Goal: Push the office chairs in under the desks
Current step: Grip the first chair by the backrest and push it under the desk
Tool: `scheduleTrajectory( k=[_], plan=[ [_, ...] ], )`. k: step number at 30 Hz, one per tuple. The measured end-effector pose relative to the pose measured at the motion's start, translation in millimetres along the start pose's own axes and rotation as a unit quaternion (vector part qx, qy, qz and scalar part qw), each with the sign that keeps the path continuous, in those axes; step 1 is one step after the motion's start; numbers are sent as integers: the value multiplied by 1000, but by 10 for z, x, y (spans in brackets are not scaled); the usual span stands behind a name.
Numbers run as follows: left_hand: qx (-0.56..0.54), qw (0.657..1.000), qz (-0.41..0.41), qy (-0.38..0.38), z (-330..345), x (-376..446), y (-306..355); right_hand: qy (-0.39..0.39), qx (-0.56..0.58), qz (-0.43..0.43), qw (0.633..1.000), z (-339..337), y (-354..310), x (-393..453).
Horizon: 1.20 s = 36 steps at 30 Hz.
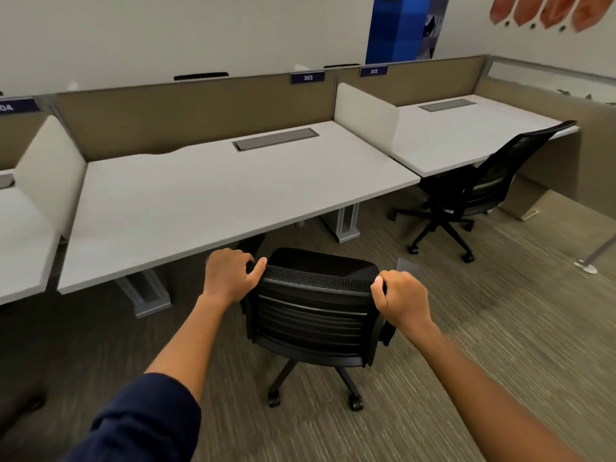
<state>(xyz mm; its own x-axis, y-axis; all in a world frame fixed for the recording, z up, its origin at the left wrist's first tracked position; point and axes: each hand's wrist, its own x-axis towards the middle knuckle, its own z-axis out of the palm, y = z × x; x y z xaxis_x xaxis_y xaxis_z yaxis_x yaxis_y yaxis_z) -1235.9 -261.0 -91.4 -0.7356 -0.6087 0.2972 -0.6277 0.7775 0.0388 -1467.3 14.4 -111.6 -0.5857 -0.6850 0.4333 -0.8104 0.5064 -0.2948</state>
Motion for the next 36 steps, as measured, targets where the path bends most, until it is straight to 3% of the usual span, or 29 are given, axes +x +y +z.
scheduleTrajectory(
  k=[10,14,18,21,27,36],
  plan=[
    [-76,996,25,-40,263,661,-283,-26,-117,61,991,396,-282,794],
    [-64,996,6,-59,302,813,-330,-26,-98,114,988,599,-402,994],
    [-61,993,-24,-96,298,989,-397,-103,-62,142,982,655,-446,1263],
    [-51,990,-50,-119,306,1085,-417,-167,-45,126,977,671,-430,1441],
    [-41,979,-96,-176,225,1110,-262,-176,-39,69,981,654,-319,1522],
    [-41,986,-126,-106,37,715,436,-177,-59,-40,982,430,-189,1442]
  ],
)
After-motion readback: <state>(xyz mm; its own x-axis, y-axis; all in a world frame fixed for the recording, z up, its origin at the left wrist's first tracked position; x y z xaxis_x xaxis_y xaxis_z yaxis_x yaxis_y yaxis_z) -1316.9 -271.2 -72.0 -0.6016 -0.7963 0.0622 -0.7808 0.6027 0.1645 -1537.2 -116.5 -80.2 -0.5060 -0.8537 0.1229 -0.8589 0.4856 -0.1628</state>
